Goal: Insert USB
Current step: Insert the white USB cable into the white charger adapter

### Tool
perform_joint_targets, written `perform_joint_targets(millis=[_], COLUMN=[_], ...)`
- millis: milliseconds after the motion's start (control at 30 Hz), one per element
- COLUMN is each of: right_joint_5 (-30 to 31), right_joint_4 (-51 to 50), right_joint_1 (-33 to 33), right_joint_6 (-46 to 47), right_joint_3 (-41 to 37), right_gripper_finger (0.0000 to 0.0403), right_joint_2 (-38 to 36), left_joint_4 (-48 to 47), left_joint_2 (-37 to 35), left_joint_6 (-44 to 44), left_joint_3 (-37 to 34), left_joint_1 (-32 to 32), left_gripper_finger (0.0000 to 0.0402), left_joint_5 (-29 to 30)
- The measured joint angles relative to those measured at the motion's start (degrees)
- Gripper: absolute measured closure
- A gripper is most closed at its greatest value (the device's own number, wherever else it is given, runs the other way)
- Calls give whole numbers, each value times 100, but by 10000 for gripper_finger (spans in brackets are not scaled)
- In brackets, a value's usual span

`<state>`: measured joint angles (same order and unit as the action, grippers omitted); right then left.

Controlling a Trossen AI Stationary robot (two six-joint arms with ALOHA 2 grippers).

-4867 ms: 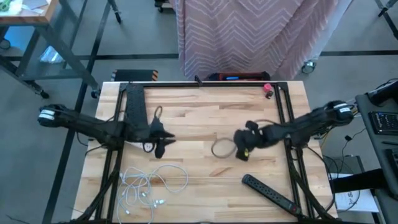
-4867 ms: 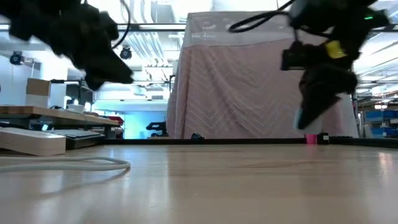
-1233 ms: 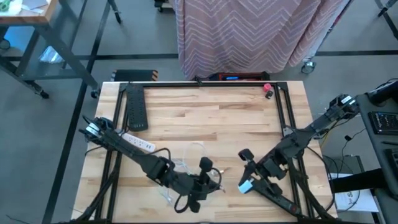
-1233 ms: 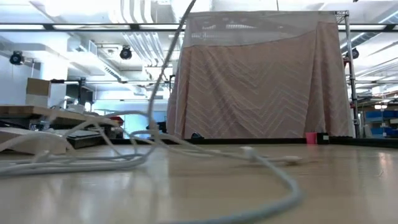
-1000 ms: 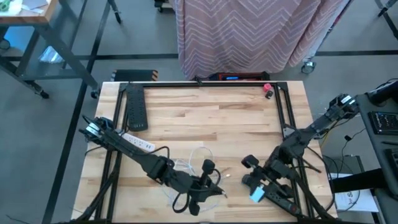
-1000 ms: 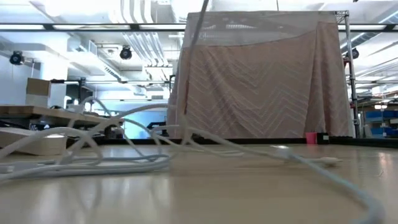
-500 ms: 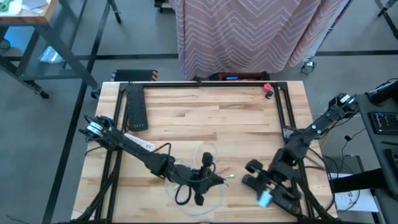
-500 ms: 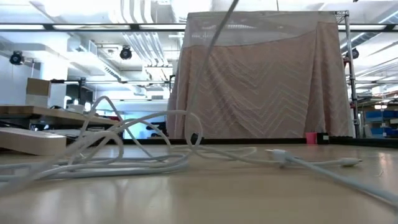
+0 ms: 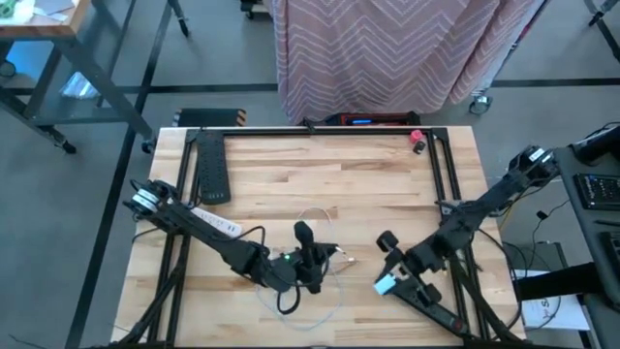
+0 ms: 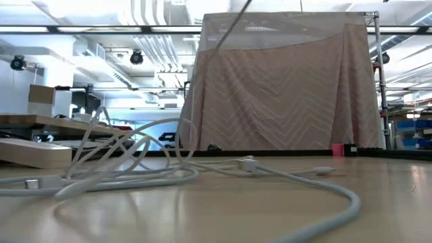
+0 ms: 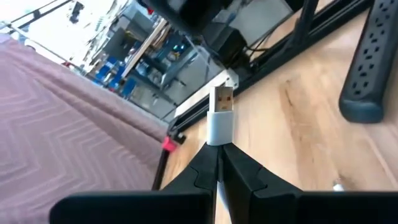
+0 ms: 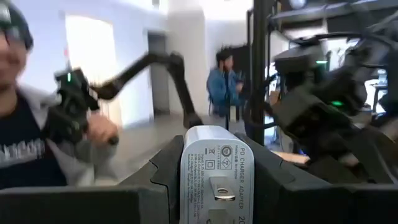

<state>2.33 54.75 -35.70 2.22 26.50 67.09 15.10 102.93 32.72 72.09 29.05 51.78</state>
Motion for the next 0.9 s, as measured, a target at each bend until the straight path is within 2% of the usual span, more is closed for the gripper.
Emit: perform_joint_targets(millis=[100, 200, 267, 400, 467, 600, 667, 900], right_joint_5=[485, 1511, 2217, 2346, 2336, 2493, 2523, 2259], right_joint_4=[524, 456, 390, 282, -183, -2068, -2490, -2739], right_joint_1=[108, 159, 159, 146, 150, 255, 283, 445], right_joint_6=[250, 429, 330, -163, -345, -469, -569, -608], right_joint_3=[-404, -558, -603, -532, -317, 265, 528, 798], right_gripper_finger=[298, 298, 298, 298, 298, 298, 298, 295], right_joint_2=[84, 239, 410, 658, 661, 751, 754, 767], left_joint_4=[-259, -556, -1053, -1776, -1773, -1799, -1753, -1646], left_joint_2=[-2, -2, -77, -197, -203, -176, -176, -207], left_joint_6=[-32, -646, -1619, -3846, -4325, -5137, -5474, -5729], left_joint_3=[140, 229, 251, 232, 140, 74, 12, -172], left_joint_1=[16, -45, -228, -887, -1114, -1408, -1520, -1527], left_gripper_finger=[401, 401, 401, 401, 401, 401, 401, 401], left_joint_5=[4, -192, -1160, -3646, -4348, -5528, -5792, -5878])
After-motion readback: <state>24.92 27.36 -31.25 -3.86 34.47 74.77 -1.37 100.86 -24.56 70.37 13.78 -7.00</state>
